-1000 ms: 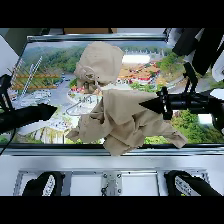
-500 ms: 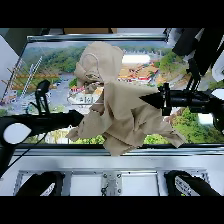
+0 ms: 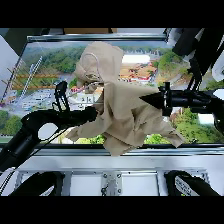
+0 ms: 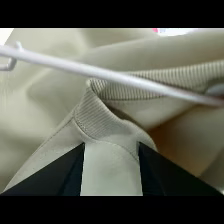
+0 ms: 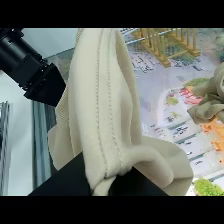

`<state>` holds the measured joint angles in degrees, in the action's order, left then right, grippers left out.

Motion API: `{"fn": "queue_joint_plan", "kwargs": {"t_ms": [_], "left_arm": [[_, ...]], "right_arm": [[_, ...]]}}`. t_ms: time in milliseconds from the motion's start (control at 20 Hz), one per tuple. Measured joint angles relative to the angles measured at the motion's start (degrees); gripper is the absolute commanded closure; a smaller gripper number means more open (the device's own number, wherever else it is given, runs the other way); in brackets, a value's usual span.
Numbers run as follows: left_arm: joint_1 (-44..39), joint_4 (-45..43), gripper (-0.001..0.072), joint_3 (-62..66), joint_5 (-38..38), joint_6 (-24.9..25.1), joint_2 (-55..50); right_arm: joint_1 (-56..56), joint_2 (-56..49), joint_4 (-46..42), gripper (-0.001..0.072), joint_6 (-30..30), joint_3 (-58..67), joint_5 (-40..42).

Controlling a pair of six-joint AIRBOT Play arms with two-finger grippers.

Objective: Fold the clothes and pants, and hang the long-sleeved shirts on hangers.

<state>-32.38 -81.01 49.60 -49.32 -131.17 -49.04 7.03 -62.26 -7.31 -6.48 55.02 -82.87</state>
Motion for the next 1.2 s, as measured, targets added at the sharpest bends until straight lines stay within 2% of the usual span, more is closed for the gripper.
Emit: {"fn": "queue_joint_plan", "kwargs": {"t_ms": [300,550,850,900,950,1000,1050,1100,1200], "left_arm": [[1.5,-1.7,0.0376,2.2,0.7,-2.3,-0.4],[1.7,-3.8,0.0376,3.4,-2.8,-2.8,-1.2],[-1.6,-4.3,0.0376,3.7,-3.8,-2.8,-5.2],[-2.2,-4.3,0.0409,3.7,-3.7,-2.8,-6.0],[-2.6,-4.3,0.0477,3.8,-3.6,-2.8,-6.5],[-2.9,-4.4,0.0478,3.8,-3.5,-2.8,-6.8],[-3.1,-4.5,0.063,3.8,-3.5,-2.9,-6.9],[-3.1,-4.5,0.0689,3.8,-3.3,-2.9,-6.7],[-2.8,-5.2,0.069,3.8,-3.4,-2.9,-5.8]], "right_arm": [[0.0,0.0,-0.1,0.0697,0.0,0.0,-1.4],[0.0,0.0,-0.3,0.0697,0.0,0.0,-1.8],[0.0,0.0,-0.2,0.0697,0.0,0.0,-2.0],[0.0,0.0,-0.2,0.0696,0.0,0.0,-2.0],[0.0,0.0,-0.2,0.0697,0.0,0.0,-2.0],[0.0,0.0,-0.2,0.0696,0.0,0.0,-2.0],[0.0,0.0,-0.2,0.0696,0.0,0.0,-2.0],[0.0,0.0,-0.2,0.0696,0.0,0.0,-2.0],[0.0,0.0,-0.2,0.0696,0.0,0.0,-2.0]]}}
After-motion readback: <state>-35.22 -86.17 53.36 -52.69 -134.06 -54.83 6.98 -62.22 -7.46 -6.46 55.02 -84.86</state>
